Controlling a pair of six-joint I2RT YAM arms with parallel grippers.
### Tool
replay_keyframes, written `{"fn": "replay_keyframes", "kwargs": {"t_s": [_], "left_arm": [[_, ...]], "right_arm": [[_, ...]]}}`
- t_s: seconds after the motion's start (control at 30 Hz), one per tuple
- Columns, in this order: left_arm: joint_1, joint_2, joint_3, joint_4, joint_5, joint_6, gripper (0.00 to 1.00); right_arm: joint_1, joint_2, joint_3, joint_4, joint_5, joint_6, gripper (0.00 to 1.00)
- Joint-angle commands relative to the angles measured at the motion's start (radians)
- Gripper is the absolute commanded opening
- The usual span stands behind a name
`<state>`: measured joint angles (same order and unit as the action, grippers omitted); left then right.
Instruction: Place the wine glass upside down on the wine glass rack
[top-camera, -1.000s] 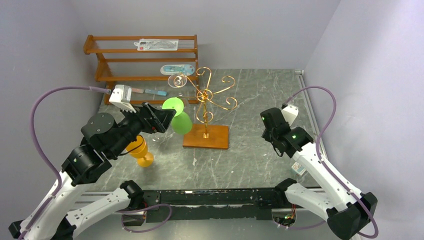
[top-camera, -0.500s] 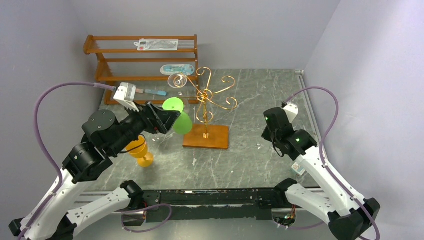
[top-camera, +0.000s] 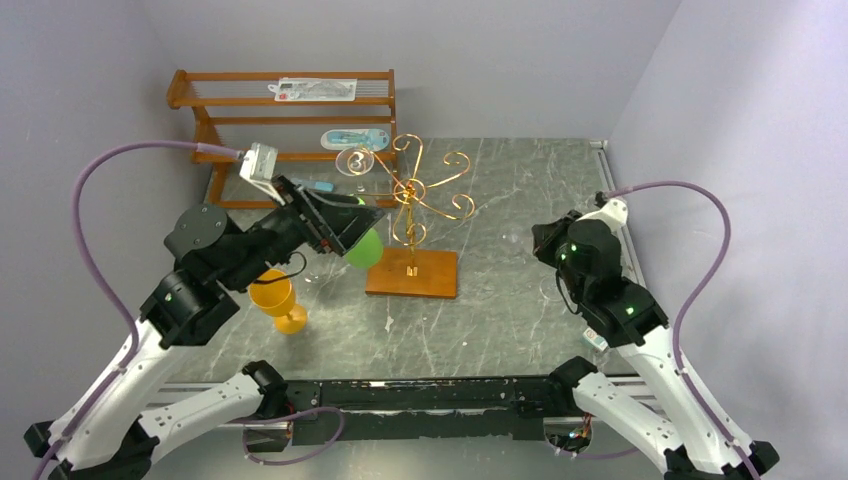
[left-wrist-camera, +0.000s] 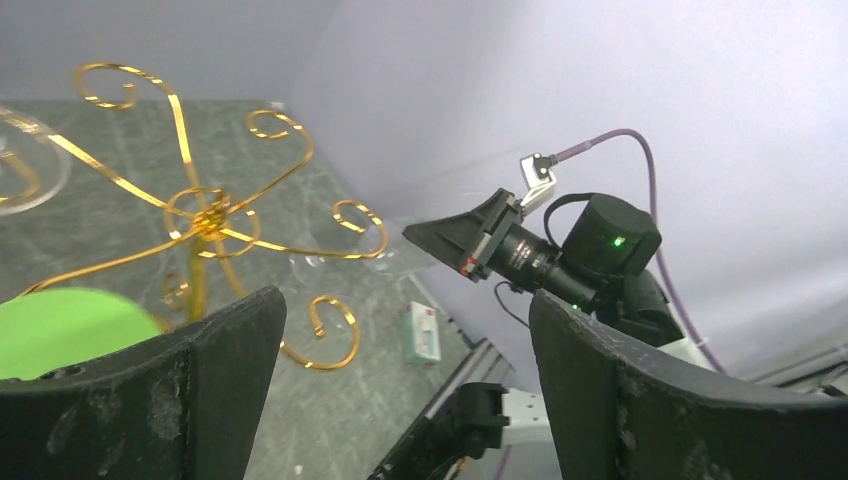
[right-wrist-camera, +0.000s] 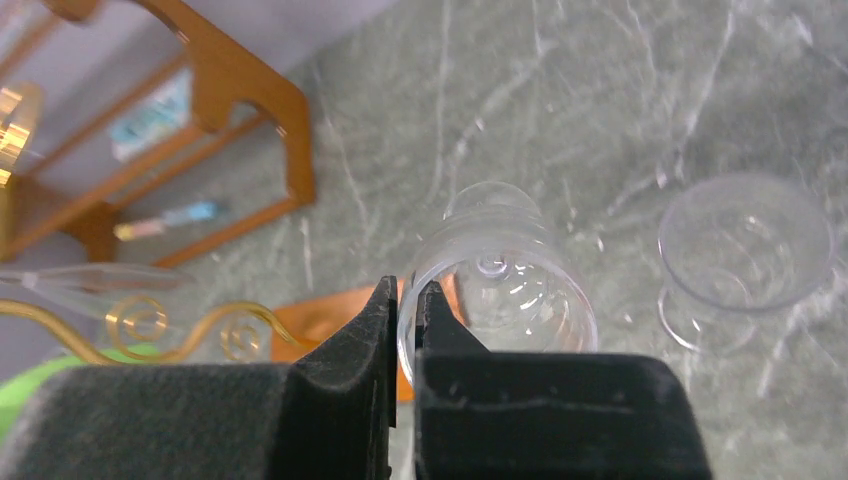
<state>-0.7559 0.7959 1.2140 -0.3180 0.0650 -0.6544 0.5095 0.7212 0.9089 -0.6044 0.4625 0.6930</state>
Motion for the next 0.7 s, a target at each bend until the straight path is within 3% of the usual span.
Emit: {"fn": "replay_keyframes", "kwargs": {"t_s": [0.0,0.33,0.53,0.67], "left_arm": [[0.004,0.09,0.068,0.129,0.135,-0.082,0.96],[-0.018,0.276,0.118,0.34,0.199,-0.287,0.94],[-0.173,0.389,0.228,0.342,-0.005,-0.335,0.96],[-0.228,0.449,0.21,0.47,-0.06,-0.382,0.96]], "right_arm": [[-0.007,-0.048,0.047,0.173,0.09,-0.01,0.0],[-0.007,-0.167,0.036,0.503,0.115,-0.017,0.0],[-0.008,-0.238,-0.009,0.761,-0.045,-0.048,0.0],[-0.007,-0.252,-0.002,0.839,-0.128,-0.033,0.0]]}}
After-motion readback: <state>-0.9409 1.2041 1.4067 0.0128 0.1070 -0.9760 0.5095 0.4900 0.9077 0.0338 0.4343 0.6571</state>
